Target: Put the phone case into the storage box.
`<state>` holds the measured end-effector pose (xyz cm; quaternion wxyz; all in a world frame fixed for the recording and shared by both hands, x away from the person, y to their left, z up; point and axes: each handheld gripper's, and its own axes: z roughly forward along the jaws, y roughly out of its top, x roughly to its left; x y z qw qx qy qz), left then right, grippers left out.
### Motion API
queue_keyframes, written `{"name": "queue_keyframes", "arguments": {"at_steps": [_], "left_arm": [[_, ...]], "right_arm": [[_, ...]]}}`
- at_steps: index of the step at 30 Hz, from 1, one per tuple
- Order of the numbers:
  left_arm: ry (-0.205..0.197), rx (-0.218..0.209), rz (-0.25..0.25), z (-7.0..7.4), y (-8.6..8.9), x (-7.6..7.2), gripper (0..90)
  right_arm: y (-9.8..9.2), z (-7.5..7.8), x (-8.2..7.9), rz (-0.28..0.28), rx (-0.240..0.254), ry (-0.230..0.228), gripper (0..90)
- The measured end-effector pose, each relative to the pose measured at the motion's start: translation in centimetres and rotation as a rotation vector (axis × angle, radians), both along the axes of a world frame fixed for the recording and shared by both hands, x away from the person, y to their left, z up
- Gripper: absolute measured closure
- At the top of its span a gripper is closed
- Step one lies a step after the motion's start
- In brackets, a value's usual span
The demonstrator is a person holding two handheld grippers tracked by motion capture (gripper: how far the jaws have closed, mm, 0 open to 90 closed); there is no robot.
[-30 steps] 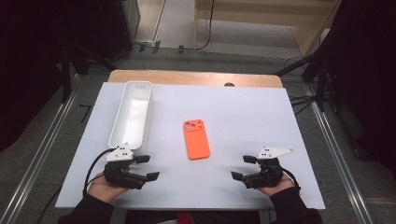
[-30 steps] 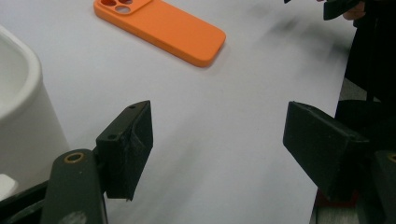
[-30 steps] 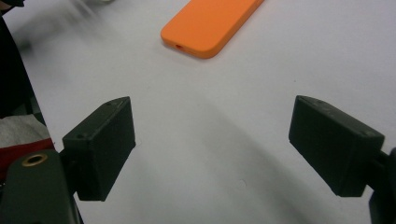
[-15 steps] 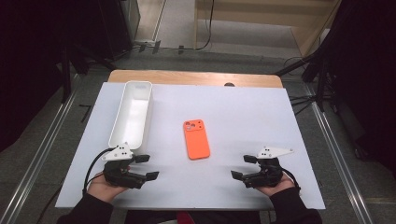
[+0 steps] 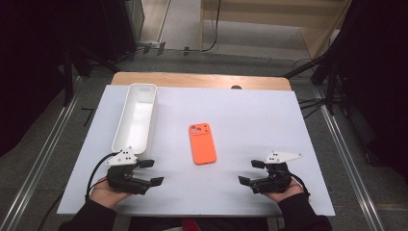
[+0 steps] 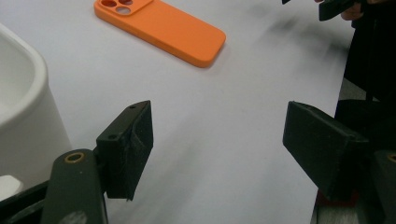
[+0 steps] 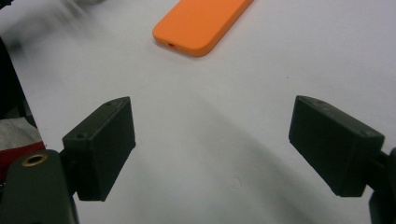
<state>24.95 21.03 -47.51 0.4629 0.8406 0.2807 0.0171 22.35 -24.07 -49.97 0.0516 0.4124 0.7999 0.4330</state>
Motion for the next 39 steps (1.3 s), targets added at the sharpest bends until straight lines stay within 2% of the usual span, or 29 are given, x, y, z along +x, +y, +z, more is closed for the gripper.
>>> {"name": "queue_keyframes", "arguments": {"at_steps": [7, 22, 26, 29, 39], "left_arm": [[0.002, -0.005, 0.001, 0.0, 0.0, 0.0, 24.9], [0.005, 0.0, -0.004, -0.1, 0.0, 0.0, 24.8], [0.006, 0.007, -0.009, -0.1, -0.1, 0.1, 24.8], [0.005, 0.008, -0.01, -0.1, -0.1, 0.1, 24.8], [0.007, 0.003, -0.01, -0.1, 0.0, 0.1, 24.8]], "right_arm": [[-0.1, 0.3, 0.3, -0.017, 0.008, 0.0, 13.3], [1.2, 0.8, 1.2, 0.011, 0.002, -0.01, 13.3], [1.5, 1.0, 1.8, 0.022, 0.008, 0.005, 13.4], [1.9, 1.4, 2.2, 0.024, 0.0, -0.017, 13.4], [3.0, 2.1, 3.1, 0.04, -0.003, -0.028, 13.5]]}}
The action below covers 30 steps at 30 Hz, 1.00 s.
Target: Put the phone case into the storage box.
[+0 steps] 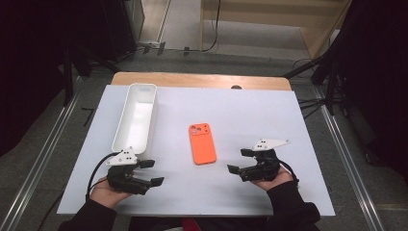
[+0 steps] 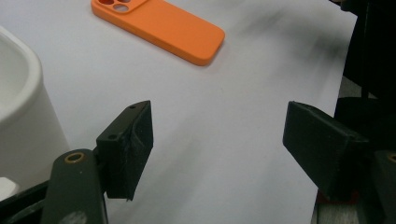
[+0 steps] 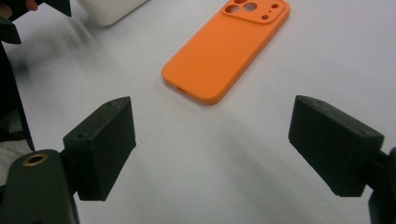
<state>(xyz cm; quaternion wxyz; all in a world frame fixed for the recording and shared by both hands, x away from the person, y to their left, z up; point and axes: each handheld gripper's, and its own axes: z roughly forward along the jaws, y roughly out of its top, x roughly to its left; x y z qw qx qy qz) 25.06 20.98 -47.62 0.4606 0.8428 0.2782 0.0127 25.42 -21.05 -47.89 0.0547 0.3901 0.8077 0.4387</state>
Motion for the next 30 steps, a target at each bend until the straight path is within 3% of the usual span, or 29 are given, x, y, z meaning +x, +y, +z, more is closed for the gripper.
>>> {"name": "queue_keyframes", "arguments": {"at_steps": [10, 19, 30], "left_arm": [[0.002, 0.003, -0.001, 0.0, 0.0, 0.0, 24.8], [0.004, 0.01, -0.006, -0.1, -0.1, 0.0, 24.8], [0.006, 0.01, -0.008, -0.1, -0.1, 0.0, 24.8]], "right_arm": [[1.0, 0.6, 1.1, 0.021, -0.002, -0.009, 13.5], [2.2, 0.8, 2.2, -0.008, -0.004, 0.001, 13.5], [4.2, 1.4, 4.0, 0.027, -0.013, -0.003, 13.4]]}}
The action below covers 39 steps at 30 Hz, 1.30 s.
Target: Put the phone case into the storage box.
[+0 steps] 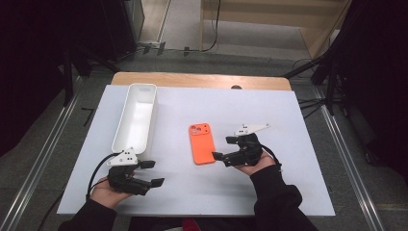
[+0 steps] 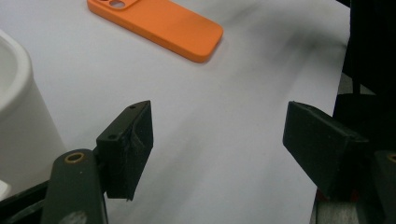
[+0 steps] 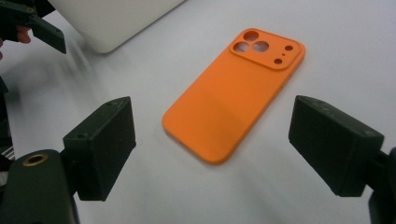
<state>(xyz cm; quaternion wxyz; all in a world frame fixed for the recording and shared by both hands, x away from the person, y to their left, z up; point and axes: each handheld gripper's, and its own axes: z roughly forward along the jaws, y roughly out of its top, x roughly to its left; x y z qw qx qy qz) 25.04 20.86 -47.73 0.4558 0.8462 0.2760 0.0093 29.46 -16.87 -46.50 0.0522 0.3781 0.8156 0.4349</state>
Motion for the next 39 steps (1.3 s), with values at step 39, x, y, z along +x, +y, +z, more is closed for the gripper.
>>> {"name": "queue_keyframes", "arguments": {"at_steps": [39], "left_arm": [[-0.001, 0.001, 0.004, 0.0, 0.4, 0.2, 24.8]], "right_arm": [[6.5, -0.5, 3.6, 0.093, 0.01, 0.051, 33.2]]}}
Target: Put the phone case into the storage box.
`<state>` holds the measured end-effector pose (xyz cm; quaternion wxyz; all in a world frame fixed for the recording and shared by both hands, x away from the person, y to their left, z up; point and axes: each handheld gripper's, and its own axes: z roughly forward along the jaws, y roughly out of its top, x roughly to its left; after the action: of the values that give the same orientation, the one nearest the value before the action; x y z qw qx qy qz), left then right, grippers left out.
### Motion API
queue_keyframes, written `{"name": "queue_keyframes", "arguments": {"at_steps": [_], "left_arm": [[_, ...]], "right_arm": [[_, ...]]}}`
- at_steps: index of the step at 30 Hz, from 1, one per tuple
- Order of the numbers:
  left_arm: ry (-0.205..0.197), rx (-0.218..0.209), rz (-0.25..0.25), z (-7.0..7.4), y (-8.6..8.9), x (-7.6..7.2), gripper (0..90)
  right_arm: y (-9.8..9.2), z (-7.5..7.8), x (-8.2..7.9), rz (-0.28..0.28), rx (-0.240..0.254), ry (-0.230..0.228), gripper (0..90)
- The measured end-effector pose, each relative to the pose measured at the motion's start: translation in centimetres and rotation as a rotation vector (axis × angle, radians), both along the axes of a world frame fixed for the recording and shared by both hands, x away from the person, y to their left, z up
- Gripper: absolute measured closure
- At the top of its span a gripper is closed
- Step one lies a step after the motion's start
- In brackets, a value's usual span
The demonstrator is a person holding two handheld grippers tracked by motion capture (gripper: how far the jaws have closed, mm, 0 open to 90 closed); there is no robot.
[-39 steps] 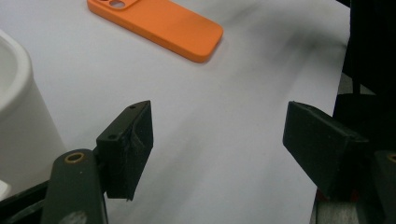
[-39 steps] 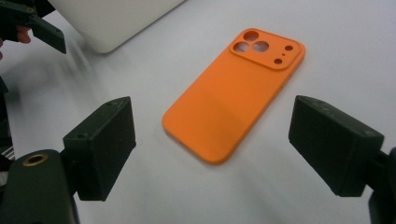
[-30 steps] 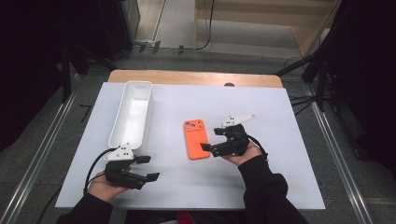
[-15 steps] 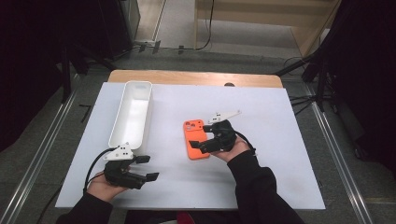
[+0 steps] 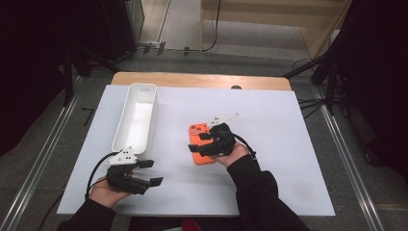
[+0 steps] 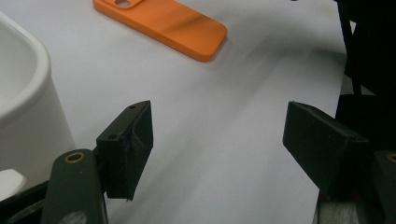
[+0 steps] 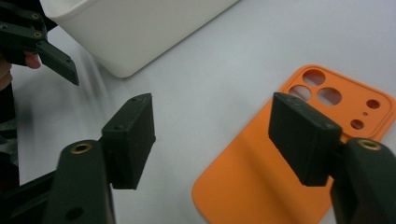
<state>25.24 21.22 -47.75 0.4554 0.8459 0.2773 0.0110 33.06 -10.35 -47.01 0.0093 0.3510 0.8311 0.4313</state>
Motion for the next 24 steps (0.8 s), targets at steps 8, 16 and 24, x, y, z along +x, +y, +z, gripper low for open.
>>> {"name": "queue_keyframes", "arguments": {"at_steps": [8, 16, 24], "left_arm": [[-0.001, 0.002, 0.003, 0.0, 0.0, 0.0, 24.8], [-0.001, 0.002, 0.001, 0.0, 0.0, 0.0, 24.8], [-0.006, 0.003, 0.004, 0.0, 0.1, 0.0, 24.9]], "right_arm": [[0.7, -0.4, 0.1, -0.001, -0.011, -0.008, 45.3], [1.2, -0.8, 0.0, 0.018, 0.005, -0.014, 63.9], [1.7, -1.7, -0.2, 0.055, -0.024, -0.015, 88.0]]}}
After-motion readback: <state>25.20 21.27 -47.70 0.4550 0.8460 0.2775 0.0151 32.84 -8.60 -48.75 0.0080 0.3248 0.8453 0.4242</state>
